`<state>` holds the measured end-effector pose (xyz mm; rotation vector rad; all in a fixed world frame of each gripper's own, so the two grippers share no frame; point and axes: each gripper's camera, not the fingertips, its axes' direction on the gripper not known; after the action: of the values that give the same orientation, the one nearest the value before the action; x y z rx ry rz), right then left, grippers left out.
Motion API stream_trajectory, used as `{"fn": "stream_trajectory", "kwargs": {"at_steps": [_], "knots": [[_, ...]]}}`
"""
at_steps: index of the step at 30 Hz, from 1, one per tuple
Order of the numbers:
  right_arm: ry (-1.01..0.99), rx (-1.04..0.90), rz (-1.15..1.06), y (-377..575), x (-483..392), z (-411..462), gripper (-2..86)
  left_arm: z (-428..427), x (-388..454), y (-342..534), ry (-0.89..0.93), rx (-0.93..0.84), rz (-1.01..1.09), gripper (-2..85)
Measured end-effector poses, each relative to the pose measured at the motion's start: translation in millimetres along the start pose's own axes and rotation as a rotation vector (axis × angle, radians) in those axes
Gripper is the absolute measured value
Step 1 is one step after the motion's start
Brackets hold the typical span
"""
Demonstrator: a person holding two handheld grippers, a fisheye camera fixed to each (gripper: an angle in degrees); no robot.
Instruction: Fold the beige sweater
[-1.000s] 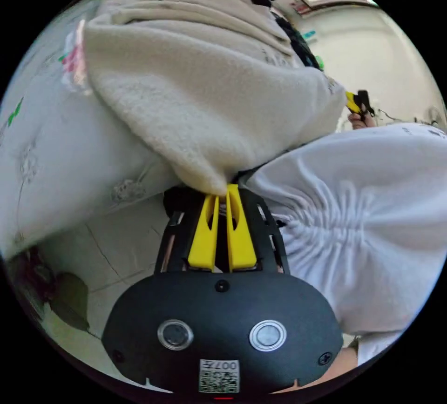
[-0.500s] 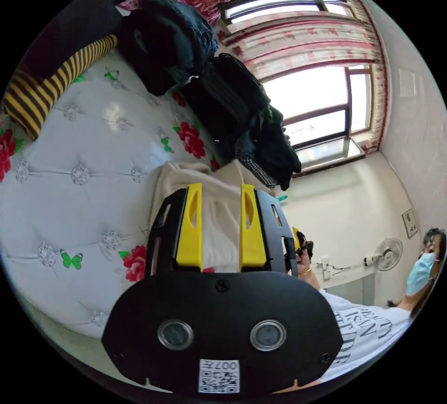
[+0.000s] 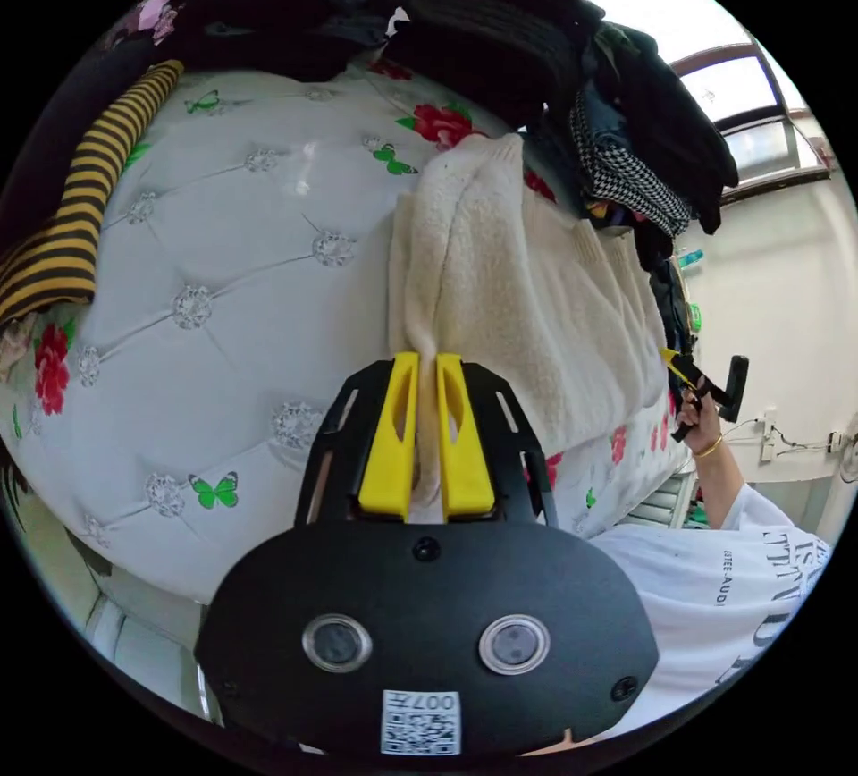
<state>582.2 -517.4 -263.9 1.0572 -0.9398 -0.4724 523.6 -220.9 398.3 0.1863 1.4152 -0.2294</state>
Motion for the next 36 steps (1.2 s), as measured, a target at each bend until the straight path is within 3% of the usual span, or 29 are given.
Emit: {"fn": "stream_trajectory", "kwargs": {"at_steps": [2,4,7,14,19,22,25,29,32,36], "knots": [[-0.002,-0.017,0.047,-1.3,6.9,3.6,1.5,-5.1,-2.4,-3.7,0.051,-0.002,-0.008,1.2],[-0.084,0.159,0.082,26.4,20.4,-52.2,0.7,-34.5,-5.9,7.0,0.092,0.041,0.018,0.5],[-0.134,0.229,0.124,87.7,35.2,-103.0,0.6,-56.9,-17.8,34.8,0.154,0.050,0.013,0.9],[-0.113,0.070,0.381,145.4,79.2,-33.7,3.7,13.1,-21.8,57.7,0.205,-0.069,-0.135,7.1],[0.142,0.161,0.068,104.1,18.5,-49.4,7.5,-38.2,50.1,41.0,-0.154,0.079,0.189,10.9],[0.181,0.118,-0.105,70.5,-8.7,-14.7,8.6,-32.8,98.5,17.8,-0.183,0.176,0.387,12.4],[0.191,0.029,-0.171,36.6,-21.3,37.8,7.7,10.3,137.0,-15.5,-0.167,0.147,0.506,12.1],[0.319,-0.092,-0.245,12.7,-28.7,82.2,3.5,67.3,156.1,-48.0,-0.281,0.033,0.501,4.0],[0.239,0.001,-0.205,-0.2,-16.9,42.9,1.5,58.1,151.2,-54.9,-0.186,0.017,0.490,0.9],[0.091,0.150,-0.111,-14.6,19.9,-15.6,0.9,2.2,101.7,-48.4,0.008,0.184,0.256,0.4]]}}
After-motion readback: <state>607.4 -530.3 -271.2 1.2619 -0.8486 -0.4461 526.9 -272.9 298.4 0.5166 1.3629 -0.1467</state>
